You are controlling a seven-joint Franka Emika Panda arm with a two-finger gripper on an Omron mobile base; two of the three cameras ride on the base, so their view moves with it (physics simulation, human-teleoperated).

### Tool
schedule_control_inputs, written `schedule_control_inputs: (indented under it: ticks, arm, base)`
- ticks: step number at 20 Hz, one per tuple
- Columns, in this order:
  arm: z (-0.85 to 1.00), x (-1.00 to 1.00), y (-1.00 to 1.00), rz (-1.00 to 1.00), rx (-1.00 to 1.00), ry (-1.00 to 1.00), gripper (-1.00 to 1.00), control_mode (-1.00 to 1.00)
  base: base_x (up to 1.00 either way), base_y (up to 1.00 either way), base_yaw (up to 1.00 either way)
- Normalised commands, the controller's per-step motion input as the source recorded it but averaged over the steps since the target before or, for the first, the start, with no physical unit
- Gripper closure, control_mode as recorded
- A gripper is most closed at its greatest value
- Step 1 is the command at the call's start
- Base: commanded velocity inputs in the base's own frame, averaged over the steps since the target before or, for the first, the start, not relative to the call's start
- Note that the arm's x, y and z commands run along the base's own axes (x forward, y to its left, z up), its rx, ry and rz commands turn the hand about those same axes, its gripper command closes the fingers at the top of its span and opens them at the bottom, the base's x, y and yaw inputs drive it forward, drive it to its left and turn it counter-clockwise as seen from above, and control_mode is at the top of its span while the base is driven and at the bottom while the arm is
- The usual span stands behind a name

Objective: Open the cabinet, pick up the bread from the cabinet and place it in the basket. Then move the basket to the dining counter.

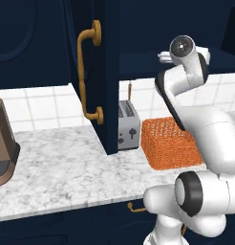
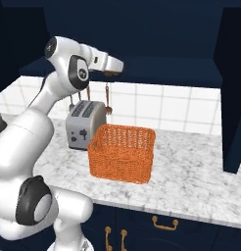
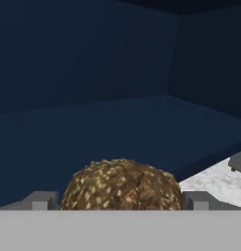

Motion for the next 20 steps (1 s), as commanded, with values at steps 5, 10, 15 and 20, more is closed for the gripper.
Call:
schedule_control_inputs:
  ticks: [5, 10, 15, 20]
  arm:
    - [-0.09, -1.00, 0.00, -0.03, 0.00, 0.03, 1.00, -1.00]
    - [-0.28, -0.99, 0.00, 0.00, 0.00, 0.24, 1.00, -1.00]
    - [-0.77, -0.64, 0.00, 0.00, 0.00, 0.28, 1.00, -1.00]
    - [-0.97, -0.09, 0.00, 0.00, 0.00, 0.35, 1.00, -1.00]
  base:
    - [0.00, 0.00, 0.00]
    - [0.00, 0.00, 0.00]
    - [0.00, 0.00, 0.00]
    - [0.00, 0.00, 0.00]
